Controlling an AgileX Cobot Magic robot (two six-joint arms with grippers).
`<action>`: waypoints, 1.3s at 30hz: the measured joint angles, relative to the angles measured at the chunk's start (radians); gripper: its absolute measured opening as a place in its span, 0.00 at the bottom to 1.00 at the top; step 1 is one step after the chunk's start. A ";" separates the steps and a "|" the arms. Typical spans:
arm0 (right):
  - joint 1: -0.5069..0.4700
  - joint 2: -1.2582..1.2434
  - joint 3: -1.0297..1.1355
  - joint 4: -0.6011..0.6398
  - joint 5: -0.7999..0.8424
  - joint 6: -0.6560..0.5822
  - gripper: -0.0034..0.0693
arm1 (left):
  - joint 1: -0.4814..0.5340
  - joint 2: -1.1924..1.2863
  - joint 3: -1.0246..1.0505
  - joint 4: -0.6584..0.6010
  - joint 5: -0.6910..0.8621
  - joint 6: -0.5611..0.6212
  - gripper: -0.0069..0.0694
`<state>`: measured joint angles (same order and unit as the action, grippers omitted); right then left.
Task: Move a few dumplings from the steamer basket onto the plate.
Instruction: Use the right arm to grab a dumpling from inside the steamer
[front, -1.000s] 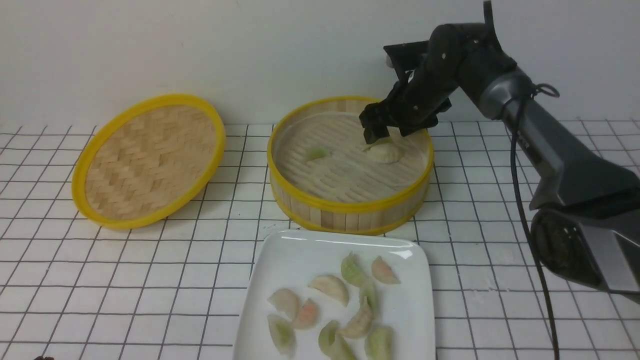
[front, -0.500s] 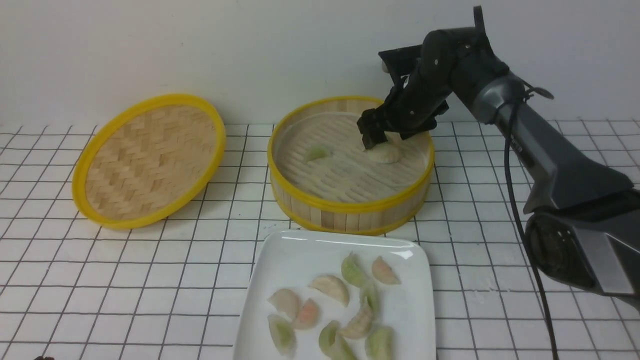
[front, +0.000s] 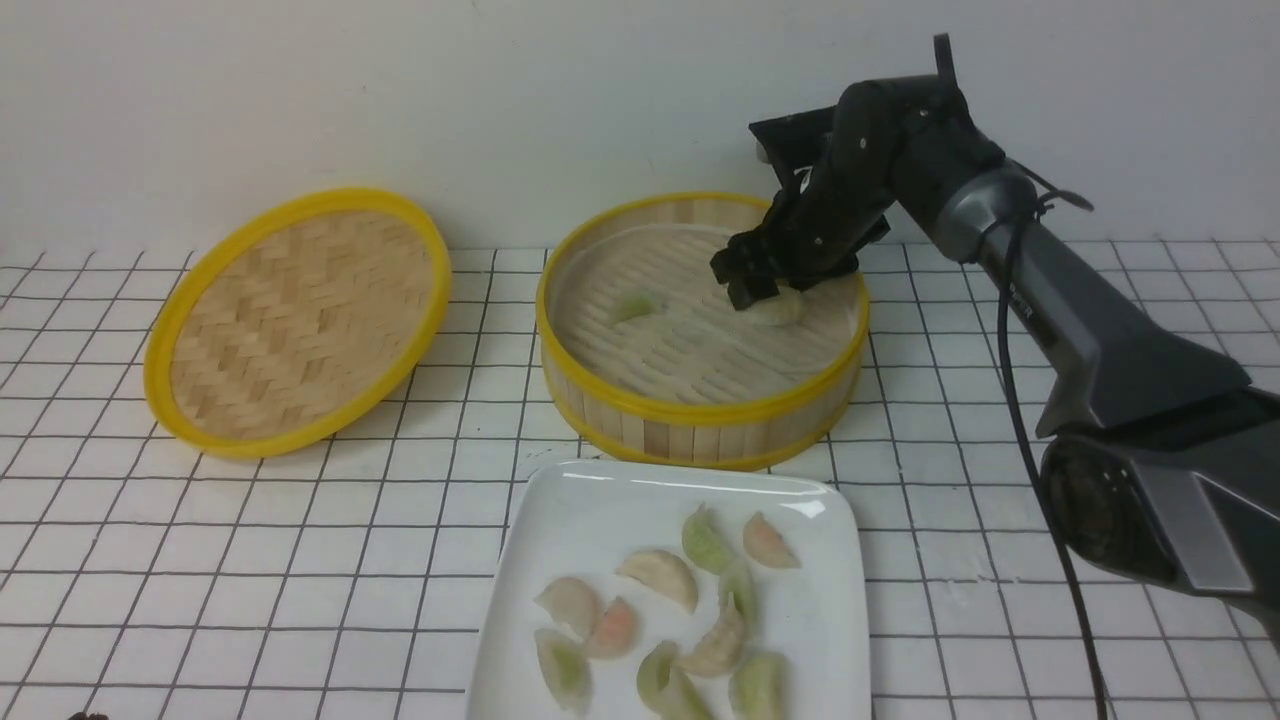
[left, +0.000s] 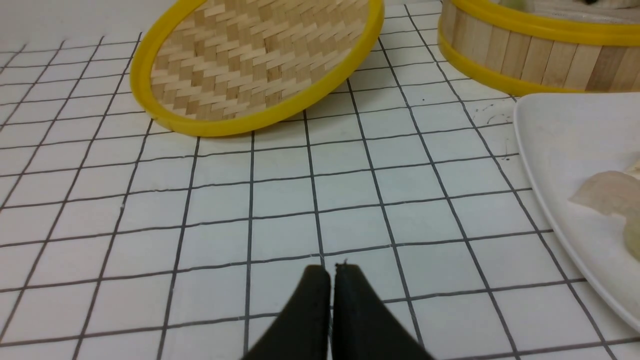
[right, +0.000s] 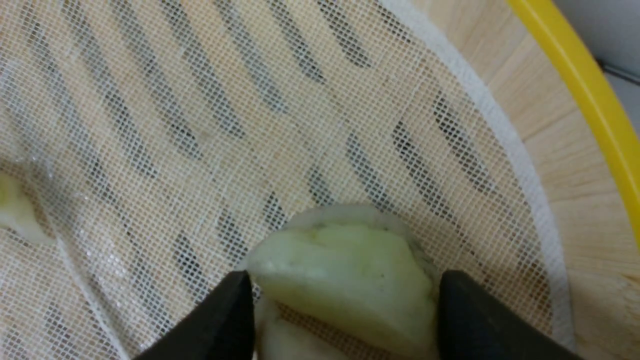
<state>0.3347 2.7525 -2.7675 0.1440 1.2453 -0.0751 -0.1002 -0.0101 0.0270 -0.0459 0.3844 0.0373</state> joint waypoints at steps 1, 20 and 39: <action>0.000 0.000 -0.007 0.001 0.003 0.000 0.63 | 0.000 0.000 0.000 0.000 0.000 0.000 0.08; 0.000 -0.147 -0.046 0.048 0.014 -0.062 0.09 | 0.000 0.000 0.000 0.000 0.000 0.000 0.08; 0.000 0.029 -0.046 0.081 -0.098 -0.213 0.69 | 0.000 0.000 0.000 0.000 0.000 0.000 0.08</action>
<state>0.3352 2.7811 -2.8130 0.2249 1.1474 -0.2879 -0.1002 -0.0101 0.0270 -0.0459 0.3844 0.0373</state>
